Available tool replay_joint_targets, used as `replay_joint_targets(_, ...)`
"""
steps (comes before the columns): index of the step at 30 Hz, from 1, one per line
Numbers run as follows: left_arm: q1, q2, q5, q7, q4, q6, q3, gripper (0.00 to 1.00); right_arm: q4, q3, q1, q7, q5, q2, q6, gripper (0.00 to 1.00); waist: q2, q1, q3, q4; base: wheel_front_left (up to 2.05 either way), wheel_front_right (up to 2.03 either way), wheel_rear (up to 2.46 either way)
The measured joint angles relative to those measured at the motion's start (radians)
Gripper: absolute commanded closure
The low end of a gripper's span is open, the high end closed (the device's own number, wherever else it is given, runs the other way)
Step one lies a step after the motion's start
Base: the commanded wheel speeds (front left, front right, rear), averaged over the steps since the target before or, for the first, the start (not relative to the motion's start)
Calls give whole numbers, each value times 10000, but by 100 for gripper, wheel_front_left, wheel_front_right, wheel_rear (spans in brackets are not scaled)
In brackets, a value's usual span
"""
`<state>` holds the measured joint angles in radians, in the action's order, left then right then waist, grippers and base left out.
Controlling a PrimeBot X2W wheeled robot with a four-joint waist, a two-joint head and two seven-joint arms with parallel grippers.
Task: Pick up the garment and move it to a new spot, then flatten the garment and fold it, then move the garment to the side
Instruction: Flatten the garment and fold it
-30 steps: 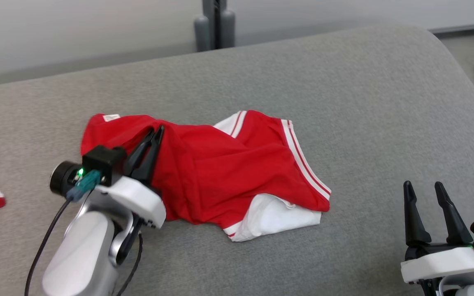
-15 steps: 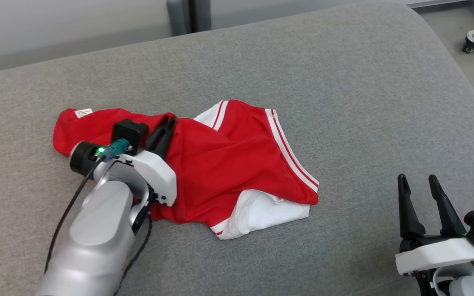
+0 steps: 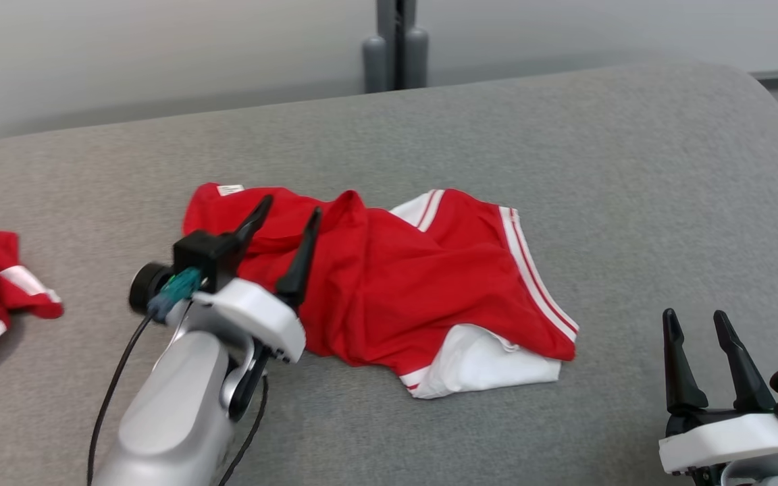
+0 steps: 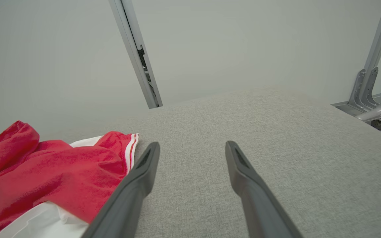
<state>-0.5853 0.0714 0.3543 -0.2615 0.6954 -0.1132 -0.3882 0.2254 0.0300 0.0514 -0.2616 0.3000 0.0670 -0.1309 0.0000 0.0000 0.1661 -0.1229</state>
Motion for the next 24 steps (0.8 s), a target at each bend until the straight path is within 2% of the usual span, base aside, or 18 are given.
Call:
replay_joint_targets(5, 1711, 334, -326, -2, -2242, 374, 1001, 0, -115, 15, -197, 0, -65, 2, 0, 0, 0, 0, -341, 606, 0, 0, 0)
replay_joint_targets(13, 4057, 518, -970, -4, -4790, 746, 2495, 0, -274, 54, -526, -2, -88, 90, 0, 0, 0, 0, -809, 1144, 0, 0, 0)
replay_joint_targets(20, 5994, 357, -1231, -17, -6078, 940, 3753, 0, -479, -167, -838, 0, -104, 148, 0, 0, 0, 0, -1178, 1547, 0, 0, 0)
replay_joint_targets(24, 6562, 165, -1427, -17, -6337, 966, 4002, 0, -426, -393, -973, 0, -102, 232, 0, 0, 0, 0, -1271, 1747, 0, 0, 0)
